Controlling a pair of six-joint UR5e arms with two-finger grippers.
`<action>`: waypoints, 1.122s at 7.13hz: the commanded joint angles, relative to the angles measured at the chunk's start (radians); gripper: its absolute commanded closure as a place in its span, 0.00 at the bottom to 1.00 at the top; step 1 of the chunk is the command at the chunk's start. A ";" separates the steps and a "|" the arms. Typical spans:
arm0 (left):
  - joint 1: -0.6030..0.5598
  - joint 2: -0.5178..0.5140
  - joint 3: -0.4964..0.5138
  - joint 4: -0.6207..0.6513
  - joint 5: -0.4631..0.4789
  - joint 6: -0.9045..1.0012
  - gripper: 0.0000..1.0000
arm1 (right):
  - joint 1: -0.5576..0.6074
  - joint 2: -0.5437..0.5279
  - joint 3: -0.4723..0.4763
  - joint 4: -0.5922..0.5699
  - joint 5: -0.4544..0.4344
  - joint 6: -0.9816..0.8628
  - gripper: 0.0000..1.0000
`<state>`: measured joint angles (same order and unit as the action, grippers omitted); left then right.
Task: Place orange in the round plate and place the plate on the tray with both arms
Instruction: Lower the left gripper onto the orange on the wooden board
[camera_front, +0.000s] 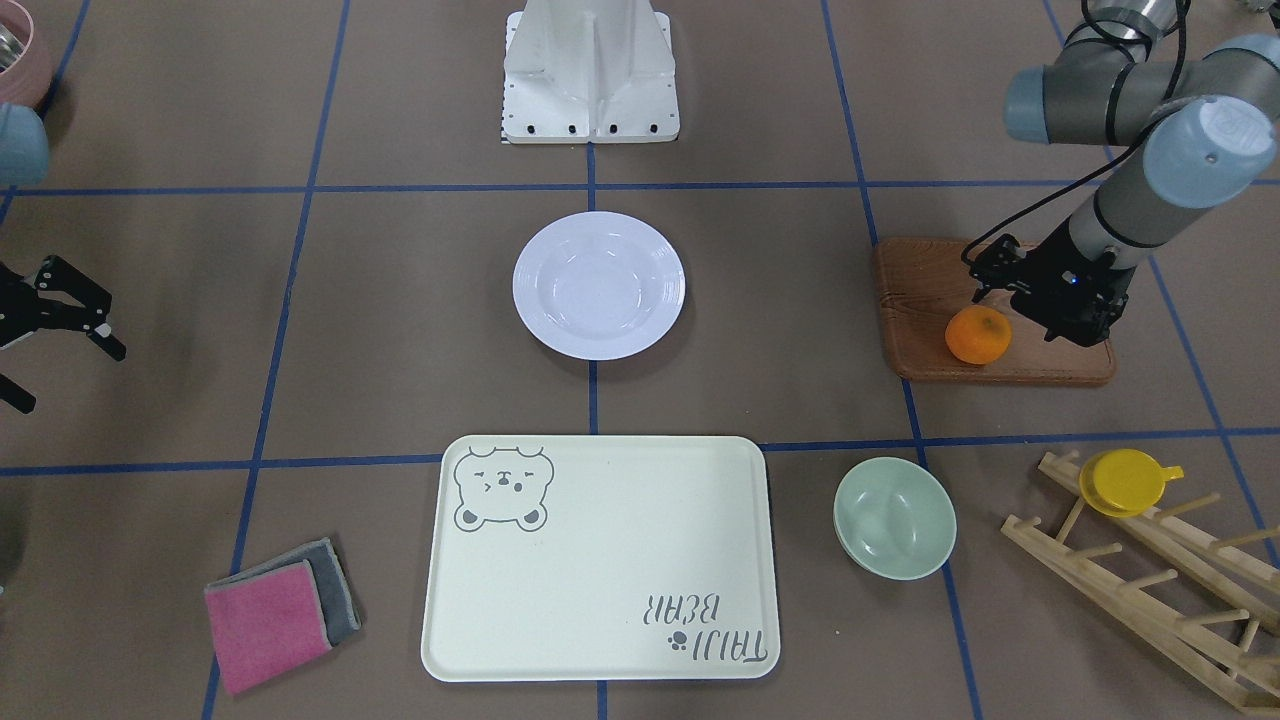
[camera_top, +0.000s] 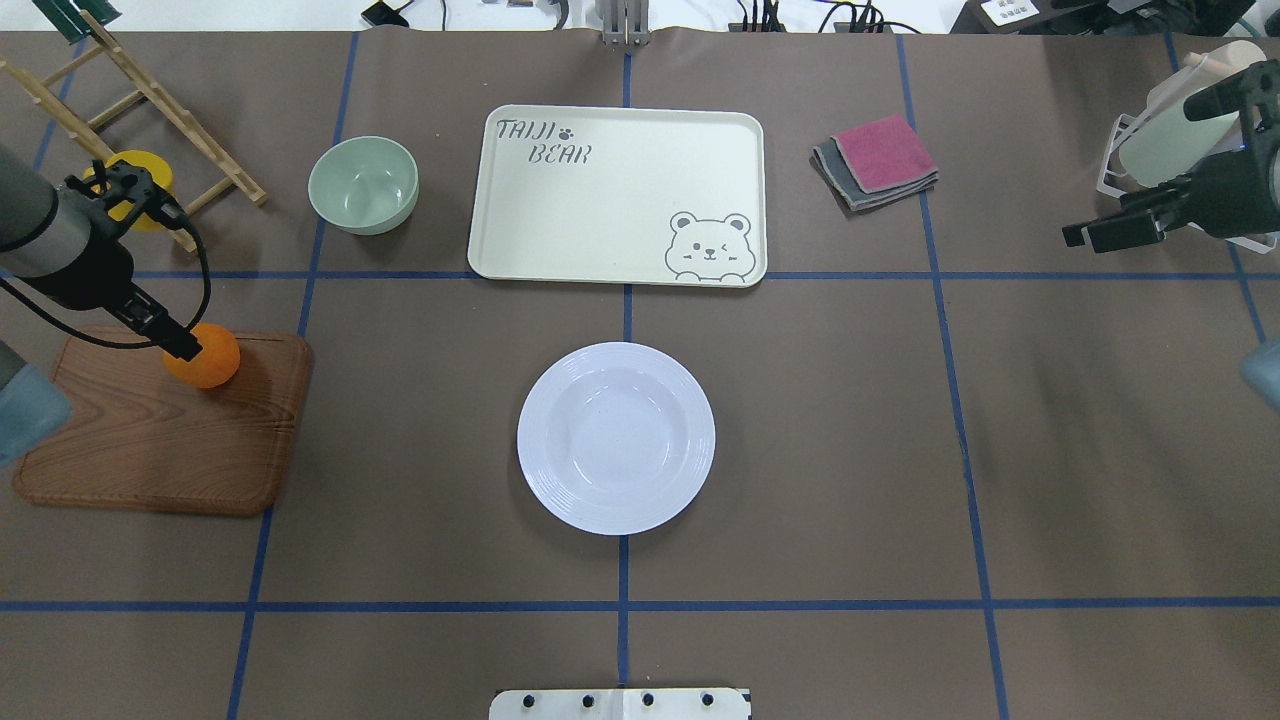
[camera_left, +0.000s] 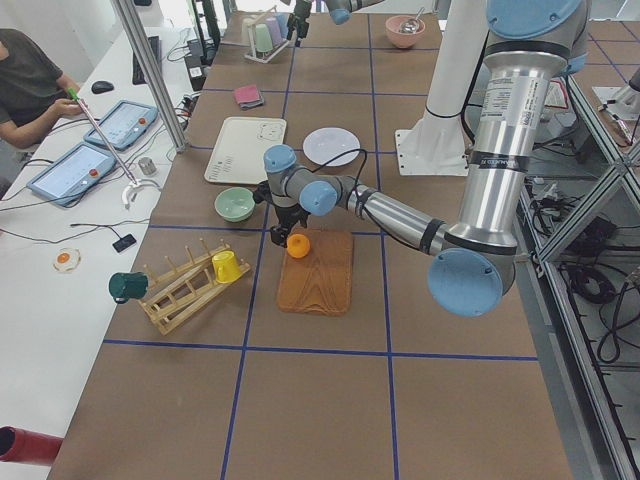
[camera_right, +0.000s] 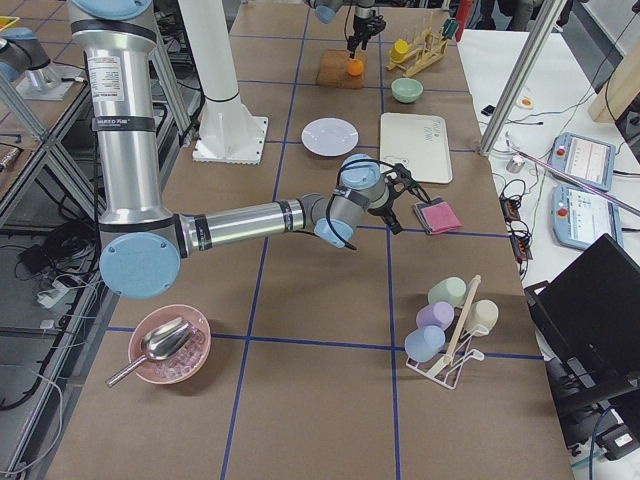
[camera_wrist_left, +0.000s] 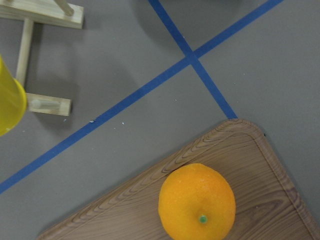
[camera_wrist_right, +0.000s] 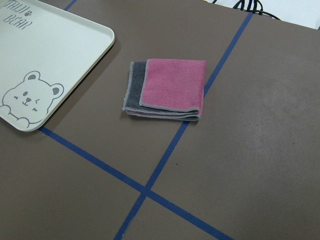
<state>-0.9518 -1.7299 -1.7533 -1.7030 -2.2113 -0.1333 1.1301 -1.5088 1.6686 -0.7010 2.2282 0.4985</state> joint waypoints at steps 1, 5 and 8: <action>0.025 -0.022 0.078 -0.059 0.004 0.000 0.01 | -0.013 -0.001 -0.001 0.000 -0.022 0.002 0.00; 0.025 -0.034 0.104 -0.109 -0.002 -0.041 0.01 | -0.018 -0.002 -0.003 0.000 -0.024 0.002 0.00; 0.039 -0.034 0.109 -0.107 0.010 -0.042 0.01 | -0.019 -0.005 -0.003 0.002 -0.035 0.002 0.00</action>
<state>-0.9215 -1.7657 -1.6458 -1.8102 -2.2083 -0.1738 1.1117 -1.5119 1.6670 -0.6997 2.1962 0.5001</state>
